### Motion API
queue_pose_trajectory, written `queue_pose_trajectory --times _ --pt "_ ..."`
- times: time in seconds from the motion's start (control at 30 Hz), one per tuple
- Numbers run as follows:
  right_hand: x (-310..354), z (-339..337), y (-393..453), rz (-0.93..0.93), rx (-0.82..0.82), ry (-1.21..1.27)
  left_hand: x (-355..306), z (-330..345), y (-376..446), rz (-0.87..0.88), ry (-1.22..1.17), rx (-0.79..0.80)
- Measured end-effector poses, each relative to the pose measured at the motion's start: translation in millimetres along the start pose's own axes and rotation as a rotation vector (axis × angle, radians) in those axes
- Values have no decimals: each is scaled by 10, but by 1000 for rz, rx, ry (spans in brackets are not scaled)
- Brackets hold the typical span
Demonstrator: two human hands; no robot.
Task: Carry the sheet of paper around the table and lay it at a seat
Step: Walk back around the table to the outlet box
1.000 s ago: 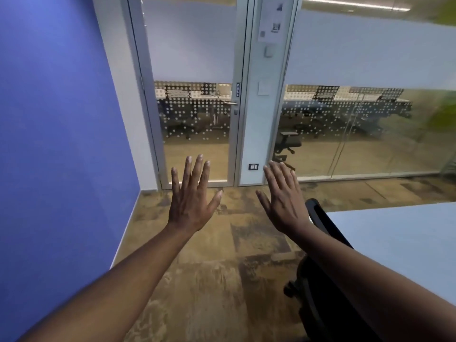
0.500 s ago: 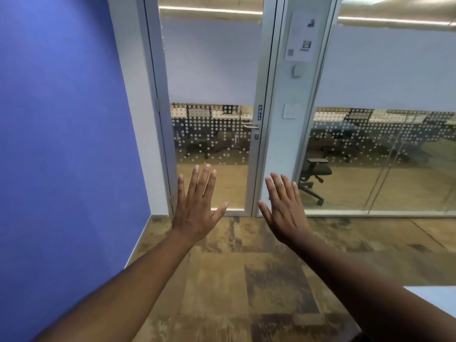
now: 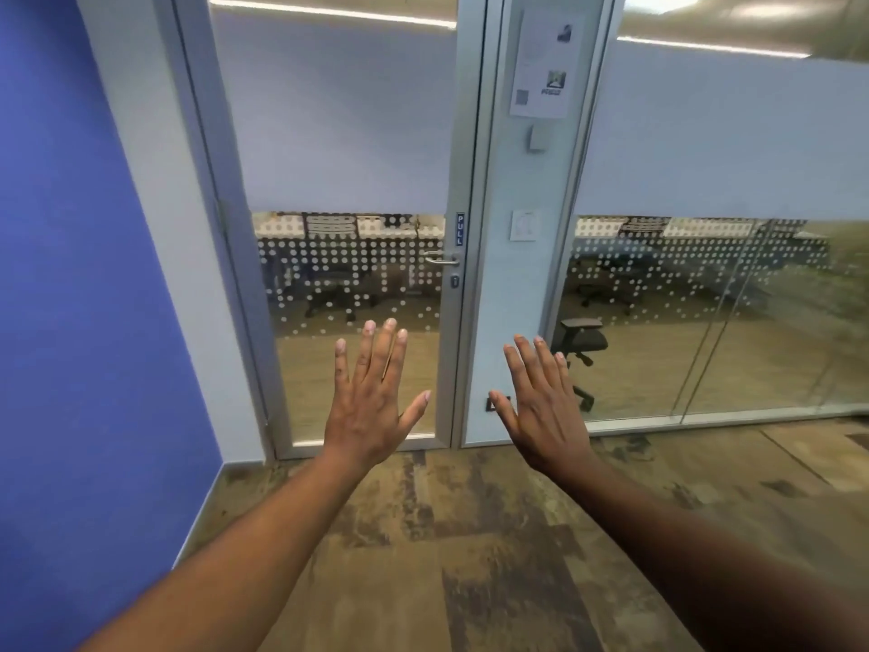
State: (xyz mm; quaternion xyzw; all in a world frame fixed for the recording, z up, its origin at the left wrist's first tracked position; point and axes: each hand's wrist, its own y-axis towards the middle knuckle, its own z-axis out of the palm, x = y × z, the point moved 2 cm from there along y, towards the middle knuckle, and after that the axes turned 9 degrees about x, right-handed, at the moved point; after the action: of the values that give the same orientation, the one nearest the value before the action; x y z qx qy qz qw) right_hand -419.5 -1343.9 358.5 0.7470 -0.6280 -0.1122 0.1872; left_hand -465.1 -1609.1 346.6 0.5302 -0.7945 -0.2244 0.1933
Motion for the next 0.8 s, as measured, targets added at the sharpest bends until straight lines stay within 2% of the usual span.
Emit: queue_pose_trajectory --times 0.23,0.37,0.47,0.67,0.8 --pt "-579 389 940 130 -72 -49 104 920 1241 92 -96 16" --pt "-1028 565 1208 258 -70 -55 -86 1385 1866 168 -180 50" --pt "-1435 672 1355 306 -64 -110 -397 1733 2270 261 -247 -12" --pt "-2474 799 1575 429 -85 -163 -1219 2446 3173 370 -331 51" --pt "-3312 844 1663 523 -105 -192 -1941 2834 3776 490 -346 8"
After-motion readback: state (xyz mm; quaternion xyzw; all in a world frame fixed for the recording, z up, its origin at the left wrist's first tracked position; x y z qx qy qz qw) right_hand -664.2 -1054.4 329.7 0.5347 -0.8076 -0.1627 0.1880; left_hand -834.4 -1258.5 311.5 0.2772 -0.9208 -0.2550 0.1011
